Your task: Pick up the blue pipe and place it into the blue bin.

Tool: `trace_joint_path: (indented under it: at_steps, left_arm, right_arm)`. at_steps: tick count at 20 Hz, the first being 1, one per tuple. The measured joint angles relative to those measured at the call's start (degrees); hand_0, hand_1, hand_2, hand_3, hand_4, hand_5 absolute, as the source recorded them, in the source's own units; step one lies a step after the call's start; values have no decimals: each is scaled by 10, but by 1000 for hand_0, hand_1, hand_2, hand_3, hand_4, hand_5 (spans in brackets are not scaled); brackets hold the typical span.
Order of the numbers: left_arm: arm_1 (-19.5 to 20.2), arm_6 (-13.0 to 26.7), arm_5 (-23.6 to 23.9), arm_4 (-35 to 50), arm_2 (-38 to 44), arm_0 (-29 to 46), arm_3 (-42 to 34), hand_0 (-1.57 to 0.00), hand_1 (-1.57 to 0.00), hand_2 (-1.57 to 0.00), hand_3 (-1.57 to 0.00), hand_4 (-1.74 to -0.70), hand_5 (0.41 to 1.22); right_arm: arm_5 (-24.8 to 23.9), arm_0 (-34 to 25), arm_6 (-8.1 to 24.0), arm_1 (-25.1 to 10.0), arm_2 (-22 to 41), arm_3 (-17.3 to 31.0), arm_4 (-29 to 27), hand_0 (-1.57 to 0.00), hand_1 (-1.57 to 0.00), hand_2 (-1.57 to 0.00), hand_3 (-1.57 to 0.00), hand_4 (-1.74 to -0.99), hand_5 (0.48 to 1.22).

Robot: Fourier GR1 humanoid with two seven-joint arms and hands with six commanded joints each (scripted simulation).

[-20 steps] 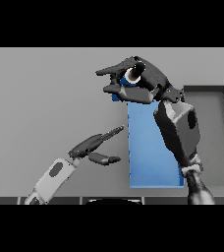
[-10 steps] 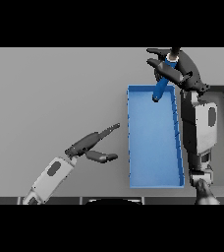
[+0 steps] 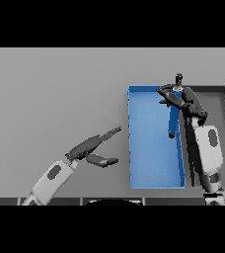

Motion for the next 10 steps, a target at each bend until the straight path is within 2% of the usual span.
trace_joint_path:
  at_steps: [3, 5, 6, 8, 10]
  left_arm:
    - [-4, 11, 0, 0, 3, -11, 12, 1, 1, 1, 1, -826, 475]
    - [-1, 6, 1, -2, -1, -2, 5, 1, 1, 1, 1, -827, 474]
    - [-1, 7, 3, 0, 1, -3, 2, 1, 1, 1, 1, -829, 474]
    - [-1, 12, 1, 0, -1, -2, -2, 1, 1, 1, 1, -829, 476]
    - [-6, 17, 2, -2, -3, -7, 3, 1, 1, 1, 1, -828, 476]
  right_arm:
    - [-46, 28, 0, -55, 86, -2, -52, -1571, -1571, -1571, -693, -1653, 1205]
    - [-79, 38, 0, -95, 149, 2, -86, -1571, -1571, -1571, -1009, -1583, 1199]
    - [-107, 36, 0, -115, 188, 8, -124, -1465, -1382, -1333, -807, -1534, 1190]
    - [-158, 15, 0, -147, 257, 27, -212, -937, -884, -853, -516, -1404, 1159]
    - [-190, -12, 0, -181, 319, 34, -286, -599, -566, -545, -330, -1302, 1182]
